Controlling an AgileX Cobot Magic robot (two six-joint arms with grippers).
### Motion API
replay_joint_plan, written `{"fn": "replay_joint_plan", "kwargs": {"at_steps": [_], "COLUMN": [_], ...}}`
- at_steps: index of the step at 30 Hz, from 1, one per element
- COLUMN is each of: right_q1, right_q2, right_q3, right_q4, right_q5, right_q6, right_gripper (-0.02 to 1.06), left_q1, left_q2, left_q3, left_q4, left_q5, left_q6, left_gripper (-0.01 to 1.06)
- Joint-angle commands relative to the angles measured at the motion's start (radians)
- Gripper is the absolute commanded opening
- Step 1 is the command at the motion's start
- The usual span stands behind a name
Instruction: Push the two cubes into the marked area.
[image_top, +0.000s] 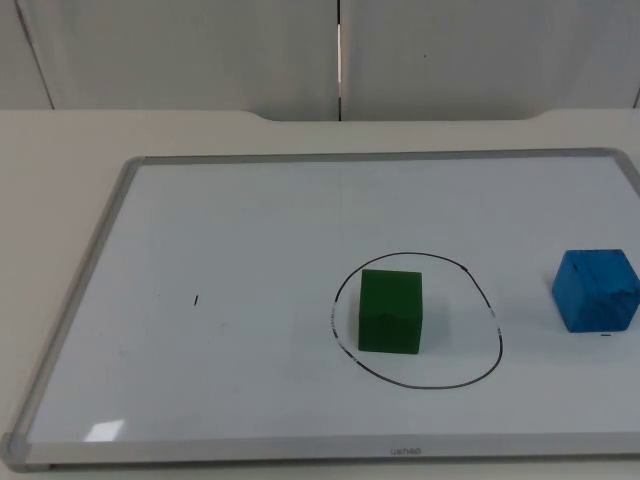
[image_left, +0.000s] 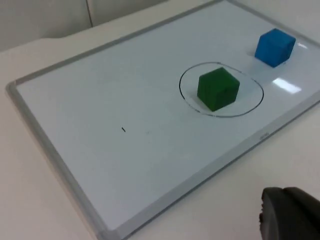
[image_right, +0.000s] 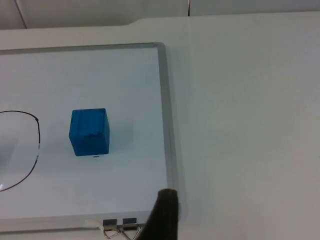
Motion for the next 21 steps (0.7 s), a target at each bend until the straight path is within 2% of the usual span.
{"fn": "replay_joint_plan", "kwargs": {"at_steps": [1, 21], "right_q1": [-0.004, -0.004], "right_q2": [-0.004, -0.004], "right_q3": [0.001, 0.001], "right_q4": [0.001, -0.005], "right_q5": [0.000, -0.002], "right_q6": [-0.006, 0.005], "right_gripper": [0.76, 0.73], "left_q1": [-0.002, -0.002], "left_q2": [-0.003, -0.003], "left_q3": [0.030, 0.029], "left_q4": [0.002, 0.004], "left_q5": [-0.024, -0.024], "left_q6": [-0.010, -0.010], "left_gripper": [0.00, 0.00]}}
